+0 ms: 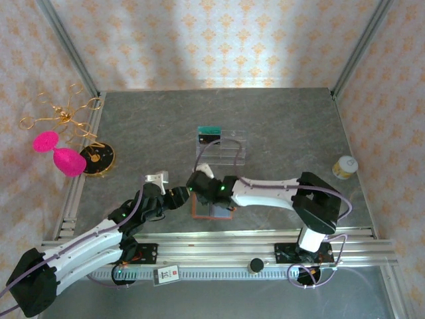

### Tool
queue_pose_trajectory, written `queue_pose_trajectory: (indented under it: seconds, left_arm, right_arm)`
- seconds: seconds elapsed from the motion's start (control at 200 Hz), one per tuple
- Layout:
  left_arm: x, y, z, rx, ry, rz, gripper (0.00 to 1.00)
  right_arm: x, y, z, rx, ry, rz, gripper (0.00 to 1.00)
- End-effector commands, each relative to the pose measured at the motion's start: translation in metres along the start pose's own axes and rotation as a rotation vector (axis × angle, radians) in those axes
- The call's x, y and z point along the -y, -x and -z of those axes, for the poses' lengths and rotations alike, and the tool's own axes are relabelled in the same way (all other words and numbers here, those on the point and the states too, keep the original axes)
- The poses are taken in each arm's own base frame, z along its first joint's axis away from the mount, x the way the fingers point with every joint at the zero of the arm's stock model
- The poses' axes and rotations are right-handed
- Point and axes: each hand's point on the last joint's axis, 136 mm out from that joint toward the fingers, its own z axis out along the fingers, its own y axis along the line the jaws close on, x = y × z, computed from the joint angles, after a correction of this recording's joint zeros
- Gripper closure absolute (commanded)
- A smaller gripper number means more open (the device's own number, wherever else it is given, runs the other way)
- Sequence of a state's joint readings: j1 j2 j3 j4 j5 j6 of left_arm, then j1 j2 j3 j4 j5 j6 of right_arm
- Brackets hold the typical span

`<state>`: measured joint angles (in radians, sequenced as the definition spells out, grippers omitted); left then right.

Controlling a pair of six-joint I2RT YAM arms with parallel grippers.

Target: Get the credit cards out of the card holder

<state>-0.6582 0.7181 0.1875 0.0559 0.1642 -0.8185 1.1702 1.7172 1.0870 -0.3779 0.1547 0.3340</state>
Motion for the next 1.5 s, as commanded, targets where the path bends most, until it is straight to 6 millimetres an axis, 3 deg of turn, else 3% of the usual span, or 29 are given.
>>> queue_pose_trajectory:
  seconds: [0.0,0.36,0.395,0.471,0.611,0.756,0.896,1.036,1.256,1.371,1.497]
  left_arm:
    - [-0.013,0.001,0.001,0.022,0.049,0.019,0.41]
    - [-0.015,-0.004,0.001,0.010,0.039,0.023,0.41]
    - [-0.015,-0.003,0.002,0.014,0.035,0.024,0.41]
    - [-0.014,-0.004,0.002,0.012,0.029,0.019,0.41]
    - [-0.010,-0.008,0.002,-0.011,-0.001,0.010,0.42]
    - [0.001,-0.017,-0.003,-0.051,-0.078,0.025,0.51]
    - [-0.004,-0.022,-0.007,-0.079,-0.042,0.029,0.58]
    - [-0.004,-0.017,-0.006,-0.060,-0.033,0.027,0.50]
    - [-0.003,-0.012,-0.002,-0.031,-0.037,0.022,0.48]
    - [-0.005,-0.014,-0.002,-0.040,-0.030,0.012,0.48]
    - [-0.007,-0.017,-0.003,-0.049,-0.031,0.011,0.48]
  right_arm:
    - [-0.003,-0.006,0.000,0.029,-0.063,0.000,0.61]
    - [-0.016,-0.043,-0.026,-0.064,-0.083,0.059,0.61]
    - [-0.015,-0.047,-0.028,-0.074,-0.089,0.062,0.64]
    - [-0.012,-0.055,-0.033,-0.089,-0.097,0.059,0.78]
    - [-0.014,-0.048,-0.028,-0.043,-0.063,0.004,1.00]
    - [-0.019,-0.026,-0.010,0.076,0.015,-0.103,1.00]
    - [-0.022,-0.018,-0.003,0.103,0.039,-0.124,1.00]
    - [-0.024,-0.029,-0.011,0.042,0.026,-0.097,0.75]
    - [-0.019,-0.059,-0.033,-0.050,-0.037,-0.051,0.64]
    - [-0.015,-0.074,-0.042,-0.097,-0.083,-0.026,0.67]
    - [-0.014,-0.073,-0.040,-0.082,-0.078,-0.051,0.90]
